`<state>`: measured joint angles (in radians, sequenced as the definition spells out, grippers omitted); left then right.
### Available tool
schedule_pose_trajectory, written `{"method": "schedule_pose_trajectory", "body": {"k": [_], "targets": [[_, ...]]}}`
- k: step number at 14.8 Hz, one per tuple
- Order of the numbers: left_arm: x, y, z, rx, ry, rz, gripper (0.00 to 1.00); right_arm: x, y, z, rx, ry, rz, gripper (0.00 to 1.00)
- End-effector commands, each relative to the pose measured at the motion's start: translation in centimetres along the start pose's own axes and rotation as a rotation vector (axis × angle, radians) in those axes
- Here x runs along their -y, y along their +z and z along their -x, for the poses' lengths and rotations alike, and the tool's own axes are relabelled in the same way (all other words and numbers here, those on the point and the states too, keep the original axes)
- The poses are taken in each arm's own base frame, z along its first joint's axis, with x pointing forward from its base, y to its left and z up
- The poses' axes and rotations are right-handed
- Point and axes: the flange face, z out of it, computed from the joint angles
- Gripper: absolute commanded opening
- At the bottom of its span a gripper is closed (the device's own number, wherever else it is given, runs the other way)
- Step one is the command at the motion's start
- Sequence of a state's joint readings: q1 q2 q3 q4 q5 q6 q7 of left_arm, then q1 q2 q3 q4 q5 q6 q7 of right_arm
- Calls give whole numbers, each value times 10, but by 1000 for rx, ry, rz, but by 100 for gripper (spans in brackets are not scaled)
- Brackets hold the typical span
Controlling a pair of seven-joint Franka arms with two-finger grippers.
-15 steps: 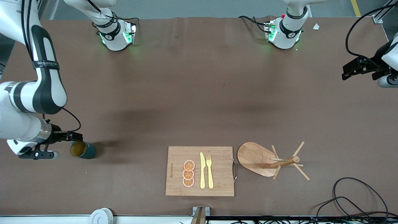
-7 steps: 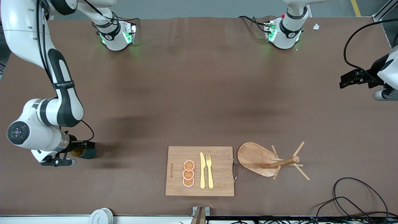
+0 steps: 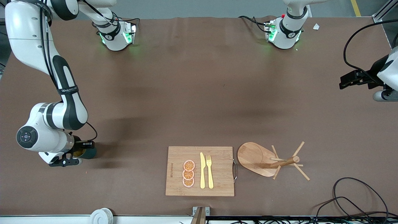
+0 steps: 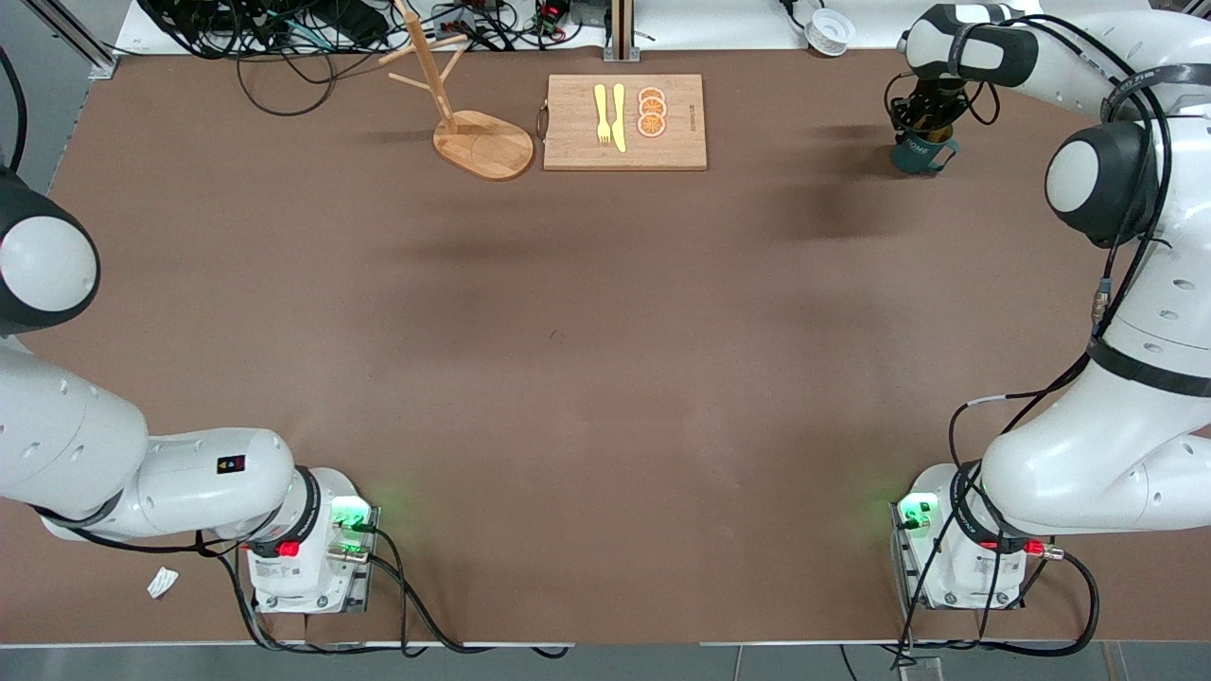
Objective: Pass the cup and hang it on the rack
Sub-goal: 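Reach the right gripper down to the teal mug and grasp it, then lift the teal mug with the right gripper and set it mid-table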
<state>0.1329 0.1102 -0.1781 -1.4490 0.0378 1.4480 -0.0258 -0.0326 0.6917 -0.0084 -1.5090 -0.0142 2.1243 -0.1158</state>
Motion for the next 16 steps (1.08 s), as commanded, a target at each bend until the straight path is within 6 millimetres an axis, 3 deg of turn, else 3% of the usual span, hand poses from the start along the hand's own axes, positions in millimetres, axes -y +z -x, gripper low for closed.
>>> {"method": "schedule_pose_trajectory", "body": {"k": [1, 4, 6, 8, 10, 12, 16], "targets": [[2, -5, 1, -8, 11, 2, 100, -4, -6, -1, -9, -34, 21, 0], [0, -7, 1, -11, 17, 3, 100, 6, -20, -8, -34, -89, 32, 0], [-4, -16, 2, -33, 27, 5, 100, 35, -57, -22, -83, -128, 37, 0], [-8, -17, 2, -33, 34, 11, 100, 72, -78, -24, -55, -163, 24, 0], [-11, -14, 1, -28, 36, 31, 100, 125, -105, -22, -46, -215, 3, 1], [-14, -14, 1, -28, 29, 37, 100, 186, -112, -12, -19, -192, -44, 1], [-9, -19, 4, -32, 29, 39, 100, 348, -114, 29, -2, -122, -90, 1]]}}
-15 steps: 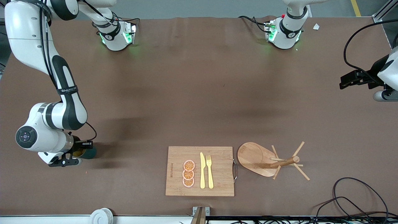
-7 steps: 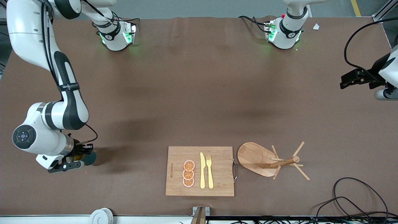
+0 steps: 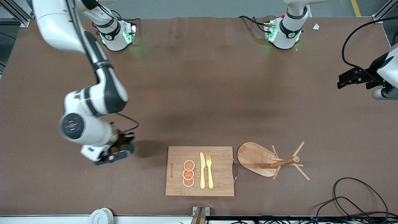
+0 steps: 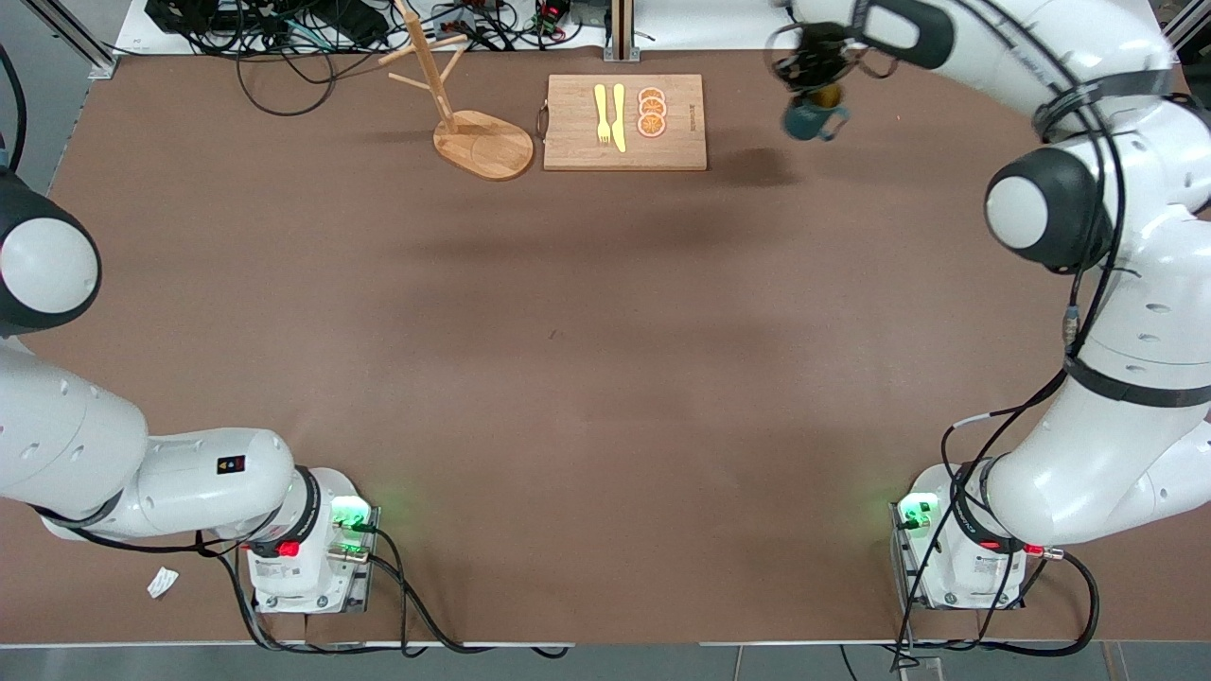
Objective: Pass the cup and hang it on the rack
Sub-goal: 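Lift the teal mug with the right gripper and set it mid-table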
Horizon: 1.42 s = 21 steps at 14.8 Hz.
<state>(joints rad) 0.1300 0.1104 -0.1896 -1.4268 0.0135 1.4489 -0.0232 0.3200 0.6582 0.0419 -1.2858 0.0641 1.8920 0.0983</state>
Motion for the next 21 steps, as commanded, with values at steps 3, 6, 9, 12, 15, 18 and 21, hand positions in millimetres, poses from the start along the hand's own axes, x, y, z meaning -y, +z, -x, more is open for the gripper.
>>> {"method": "schedule_pose_trajectory", "body": {"k": [3, 6, 9, 12, 15, 18, 21], "targets": [[3, -14, 7, -16, 2, 12, 100, 187, 17, 34, -56, 28, -79, 1], [4, -14, 8, -16, 1, 14, 100, 277, 62, 54, -140, 38, -147, 1], [3, -13, 7, -16, -2, 14, 100, 359, 110, 79, -187, 45, -200, 1], [3, -10, 5, -10, -2, 18, 100, 388, 127, 89, -182, 70, -215, 10], [-2, -10, 5, -8, 1, 27, 100, 374, 106, 79, -193, 79, -210, 90], [-7, -10, 5, -10, 14, 62, 100, 341, 58, 62, -197, 118, -195, 100], [-20, -6, 2, -6, 31, 70, 100, 242, -24, 22, -230, 237, -161, 100]]}}
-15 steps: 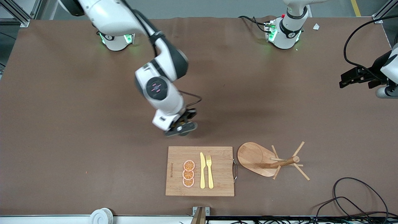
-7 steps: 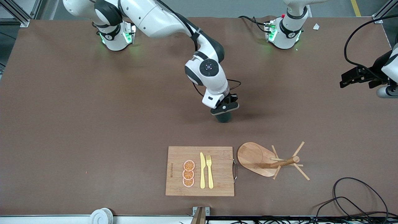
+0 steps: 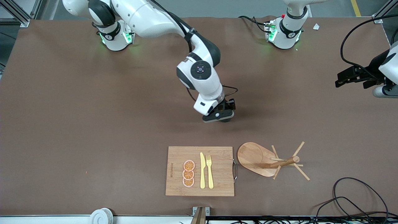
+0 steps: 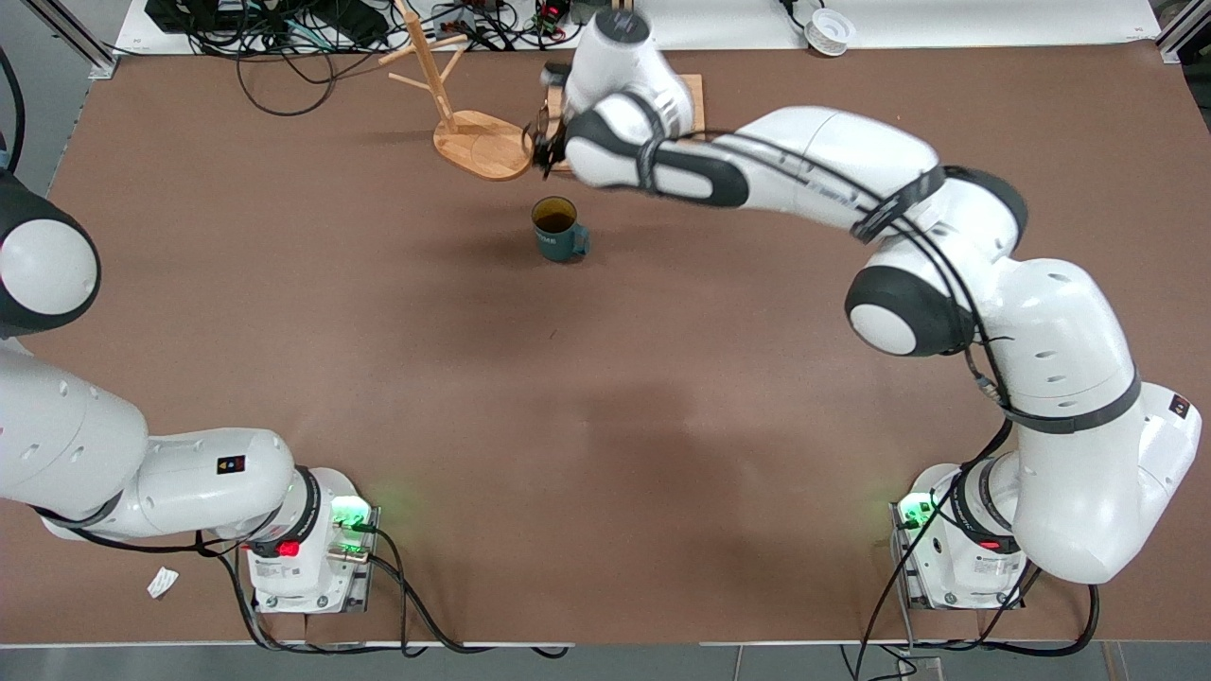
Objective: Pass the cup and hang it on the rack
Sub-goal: 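Lift the teal mug with the right gripper and set it mid-table, then open the right gripper and withdraw while the left gripper reaches the mug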
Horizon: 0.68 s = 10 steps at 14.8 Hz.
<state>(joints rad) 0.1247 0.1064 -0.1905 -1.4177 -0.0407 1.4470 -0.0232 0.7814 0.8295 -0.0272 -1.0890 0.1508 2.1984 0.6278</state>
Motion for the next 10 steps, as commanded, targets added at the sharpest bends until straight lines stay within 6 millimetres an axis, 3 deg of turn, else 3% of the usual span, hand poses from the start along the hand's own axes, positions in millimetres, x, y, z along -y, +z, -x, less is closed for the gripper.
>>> {"method": "schedule_pose_trajectory", "body": {"k": [1, 4, 7, 10], "targets": [[-18, 1, -1, 2, 24, 10, 100, -90, -93, -63, -6, 112, 45, 100], [-66, 19, -18, -40, 61, -14, 100, -212, -159, -110, 2, 166, 148, 100], [-142, 52, -25, -41, -14, -71, 100, -320, -205, -141, -43, 281, 164, 100], [-207, 81, -22, -39, -65, -75, 100, -407, -247, -142, -18, 272, 183, 100]]}}
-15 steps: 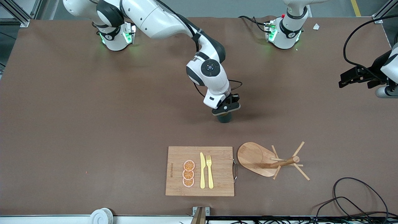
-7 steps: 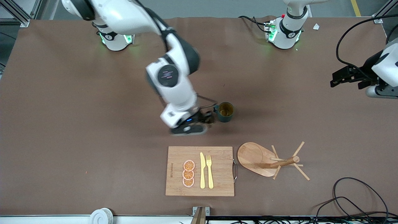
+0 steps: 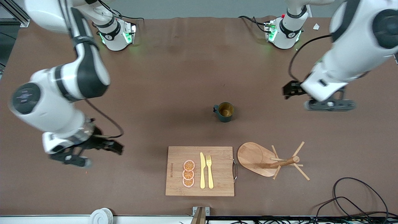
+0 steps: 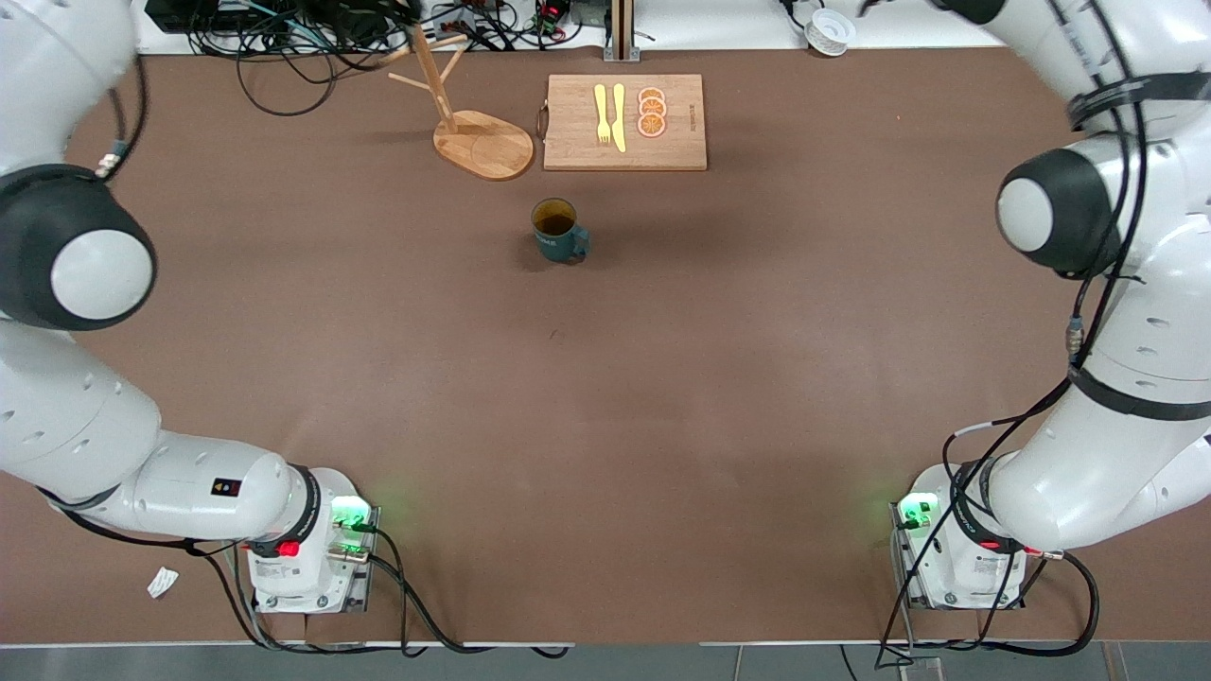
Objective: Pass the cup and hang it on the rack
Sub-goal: 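Open the right gripper and withdraw while the left gripper reaches the mug, then lower the left gripper onto the mug handle and close on it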
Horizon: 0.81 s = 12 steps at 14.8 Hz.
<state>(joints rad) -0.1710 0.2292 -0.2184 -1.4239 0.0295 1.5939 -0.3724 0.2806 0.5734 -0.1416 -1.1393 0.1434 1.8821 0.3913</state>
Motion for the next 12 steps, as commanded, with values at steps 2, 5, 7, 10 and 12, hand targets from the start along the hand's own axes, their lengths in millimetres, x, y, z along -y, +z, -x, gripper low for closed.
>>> {"method": "schedule_pose_trajectory", "body": {"k": [2, 5, 7, 10, 12], "targets": [[-68, 20, 3, -75, -29, -31, 100, -97, -39, -5, 40, -84, 15, 100], [-144, 63, 14, -131, -101, -67, 100, -149, -69, 18, 50, -157, 22, 100], [-188, 88, 27, -194, -119, -104, 100, -165, -91, 43, 42, -174, 84, 100], [-249, 141, 58, -232, -168, -175, 100, -173, -116, 87, 45, -186, 80, 100], [-288, 175, 85, -307, -221, -233, 100, -178, -126, 99, 43, -196, 99, 100]]}}
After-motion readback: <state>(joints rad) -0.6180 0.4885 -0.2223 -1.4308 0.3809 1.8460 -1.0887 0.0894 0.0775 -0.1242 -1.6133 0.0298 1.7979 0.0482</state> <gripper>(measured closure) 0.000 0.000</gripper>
